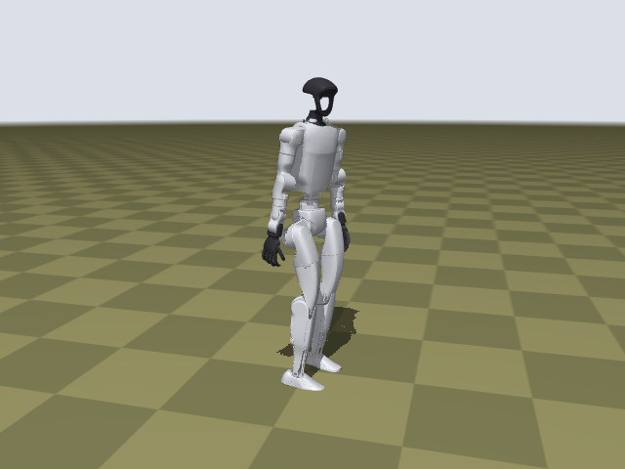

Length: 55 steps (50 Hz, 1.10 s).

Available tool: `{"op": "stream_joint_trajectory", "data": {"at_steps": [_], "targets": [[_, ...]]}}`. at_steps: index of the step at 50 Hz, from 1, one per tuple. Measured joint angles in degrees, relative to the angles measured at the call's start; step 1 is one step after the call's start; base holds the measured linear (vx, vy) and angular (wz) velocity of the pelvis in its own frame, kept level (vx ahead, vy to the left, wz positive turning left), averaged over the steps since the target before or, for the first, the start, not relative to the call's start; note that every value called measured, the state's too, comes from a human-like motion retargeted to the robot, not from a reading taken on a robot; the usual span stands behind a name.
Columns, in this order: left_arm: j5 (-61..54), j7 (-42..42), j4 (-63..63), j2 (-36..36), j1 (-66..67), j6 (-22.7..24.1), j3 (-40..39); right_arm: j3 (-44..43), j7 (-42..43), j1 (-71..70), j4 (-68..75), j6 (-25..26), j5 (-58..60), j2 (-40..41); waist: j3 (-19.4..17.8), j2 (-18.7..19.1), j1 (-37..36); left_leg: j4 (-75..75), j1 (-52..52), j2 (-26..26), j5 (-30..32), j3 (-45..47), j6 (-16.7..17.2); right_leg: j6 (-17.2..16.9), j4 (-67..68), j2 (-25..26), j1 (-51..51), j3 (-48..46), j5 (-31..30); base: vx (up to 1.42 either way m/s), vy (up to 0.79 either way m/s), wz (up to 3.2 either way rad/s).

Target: In place motions

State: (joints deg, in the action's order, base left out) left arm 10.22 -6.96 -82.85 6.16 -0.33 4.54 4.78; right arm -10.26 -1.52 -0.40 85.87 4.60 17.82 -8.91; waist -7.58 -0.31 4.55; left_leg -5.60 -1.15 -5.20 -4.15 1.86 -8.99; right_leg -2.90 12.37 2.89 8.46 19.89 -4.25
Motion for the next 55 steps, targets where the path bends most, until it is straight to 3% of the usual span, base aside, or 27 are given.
{"op": "stream_joint_trajectory", "data": {"at_steps": [5, 11, 17, 20, 26, 28, 31, 33, 35, 38, 43, 45, 48, 50, 51, 52, 53, 55], "targets": [[3.9, -0.5, -0.5, 3.0, -0.1, -0.1, 1.7, 1.8, 0.5, -0.1, 0.5, -0.7, 0.6, 0.4, -0.7, 0.5, 0.0, 2.5, 3.4, 2.1, -2.1, 12.4, -0.9, 3.9, 0.5, -4.0, 3.3, -14.9, 5.8, -0.11, -0.09, -2.74], [1.7, -0.6, -3.6, 1.6, 4.2, 0.8, -0.6, 2.5, 0.6, 0.3, 1.5, 0.1, 2.5, -0.6, 1.4, 1.1, -0.1, 5.1, 7.6, 2.7, -6.7, 29.6, -0.9, 4.6, -0.2, -8.8, 4.7, -38.8, 9.3, 0.06, -0.16, -3.42], [4.2, -1.4, -6.5, 0.0, 5.9, -1.5, -1.3, 1.3, 1.3, -0.9, 3.8, 2.1, -2.5, -2.3, 3.3, 3.8, 4.2, 4.1, 10.0, 5.4, -11.0, 42.9, 2.4, 4.8, -2.7, -10.8, 1.4, -64.1, 8.8, 0.14, -0.25, -2.90], [6.0, -1.5, -6.0, -0.2, 6.3, -2.1, -0.8, 0.4, 1.5, -1.0, 5.0, 2.6, -6.1, -2.9, 4.5, 4.0, 4.6, 3.8, 12.0, 5.4, -11.8, 50.7, 4.8, 5.6, -5.2, -9.5, 0.5, -69.8, 6.0, 0.29, -0.35, -2.77], [7.0, -1.0, -4.3, 0.8, 6.2, -2.8, -1.6, -0.7, 0.0, -0.9, 7.8, 3.6, -8.8, -3.3, 6.2, 2.4, 4.7, 1.6, 17.3, 5.1, -7.3, 63.4, 7.2, 8.3, -5.6, -5.9, 3.4, -54.8, 4.3, 0.35, -0.32, -2.13], [6.2, -1.0, -3.7, 1.3, 5.6, -3.0, -1.5, -1.2, 0.2, -0.9, 8.2, 3.7, -8.7, -3.0, 5.9, 0.3, 6.3, -1.7, 19.2, 5.3, -3.6, 65.3, 4.7, 8.1, -6.4, -6.6, 2.1, -51.8, 4.0, 0.32, -0.30, -1.07], [6.5, -0.6, -1.5, 2.0, 5.0, -3.2, -1.9, -1.0, -0.2, 0.0, 8.3, 3.2, -8.7, -2.7, 4.8, -5.4, 4.3, -14.5, 23.4, 7.5, -0.1, 66.2, -4.2, 8.1, -5.7, -9.4, -1.4, -43.8, 4.8, 0.58, -0.34, -2.03], [6.3, -0.1, 0.8, 2.6, 4.3, -3.1, -1.5, -1.1, -0.8, -0.1, 8.6, 3.2, -8.1, -2.6, 2.1, -7.3, 0.3, -30.0, 24.6, 15.2, -1.2, 59.9, -6.0, 9.2, -5.3, -7.0, -6.1, -38.7, 7.0, 0.98, -0.59, -2.95], [5.3, 0.3, 2.4, 2.5, 3.5, -2.6, -0.9, -1.4, -1.0, -0.4, 8.5, 4.0, -6.7, -2.1, 0.9, -6.6, -1.8, -42.7, 16.1, 20.1, -2.0, 45.7, -6.0, 10.6, -5.8, -4.0, -7.6, -36.9, 6.4, 0.39, -0.40, -1.83], [3.0, 0.5, 3.7, 1.0, 2.0, -2.2, -1.5, -0.9, -0.5, -1.8, 6.9, 4.3, -5.5, -1.3, -0.2, -5.9, -3.0, -49.0, 4.6, 18.1, -0.2, 31.9, -6.0, 11.5, -6.0, -2.8, -7.5, -35.6, 4.7, 0.03, -0.19, -1.52], [1.8, 2.3, 5.5, -0.5, 1.8, -0.9, -1.1, 1.9, -1.3, -3.4, 2.4, 2.7, -4.1, -0.1, -0.8, -3.8, -4.1, -42.5, -1.8, 17.5, -3.5, 26.2, -6.0, 12.0, -5.9, -0.6, -8.4, -29.4, 3.6, 0.15, 0.01, -1.69], [2.7, 1.5, 5.4, -0.9, 2.1, -0.7, -0.3, 2.5, -1.8, -3.5, 0.1, 2.0, -2.7, 0.7, -0.3, -2.8, -3.8, -35.6, -4.2, 14.7, -3.6, 23.5, -6.0, 11.6, -6.2, -0.4, -8.3, -27.5, 3.0, 0.09, 0.23, -1.28], [4.1, 1.1, 4.3, -1.3, 2.7, -0.3, 1.8, 3.7, -1.1, -2.7, -2.5, 0.7, -2.1, 1.6, 1.6, -1.7, -1.3, -17.4, -7.0, 5.1, 3.9, 15.5, -6.0, 9.4, -7.0, -2.4, -6.8, -25.7, 1.6, 0.06, 0.43, -0.64], [5.3, 1.5, 3.5, -1.1, 2.8, -0.6, 2.8, 4.7, -0.9, -2.4, -3.4, 0.0, -2.3, 1.8, 1.9, -0.3, 0.0, -7.3, -6.5, 2.7, 8.8, 11.5, -4.1, 9.0, -6.7, -1.5, -7.0, -24.2, 1.8, 0.23, 0.29, -0.81], [6.0, 1.5, 3.2, -1.0, 3.0, -0.7, 3.0, 5.2, -1.2, -2.1, -3.6, -0.1, -2.4, 1.9, 1.7, 0.3, 0.0, -4.3, -5.8, 2.6, 16.1, 11.0, -4.8, 9.1, -6.6, -0.6, -7.7, -22.4, 1.9, 0.31, 0.15, -1.17], [6.6, 1.3, 2.9, -0.9, 3.4, -0.8, 3.2, 5.7, -1.6, -1.7, -3.7, -0.3, -2.5, 1.9, 1.6, 0.6, 0.3, -2.4, -4.7, 2.3, 19.0, 10.7, -5.0, 9.0, -6.6, 0.0, -8.4, -20.9, 2.0, 0.34, 0.11, -1.01], [7.2, 1.1, 2.6, -0.8, 4.0, -0.8, 3.3, 6.2, -2.1, -1.2, -3.7, -0.4, -2.6, 1.8, 2.0, 0.7, 1.4, -2.4, -3.0, 1.4, 13.2, 10.6, -4.3, 8.8, -6.6, -0.1, -8.9, -20.1, 2.0, 0.34, 0.11, -0.87], [8.1, 1.0, 1.8, -0.9, 4.8, -0.9, 2.2, 7.2, -3.1, -1.0, -3.5, -0.3, -1.9, 1.5, 2.8, 0.8, 2.5, -4.1, -0.6, 5.6, 10.3, 23.9, -3.5, 8.2, -6.7, -0.2, -9.3, -17.5, 1.9, 0.28, 0.13, -1.02]]}}
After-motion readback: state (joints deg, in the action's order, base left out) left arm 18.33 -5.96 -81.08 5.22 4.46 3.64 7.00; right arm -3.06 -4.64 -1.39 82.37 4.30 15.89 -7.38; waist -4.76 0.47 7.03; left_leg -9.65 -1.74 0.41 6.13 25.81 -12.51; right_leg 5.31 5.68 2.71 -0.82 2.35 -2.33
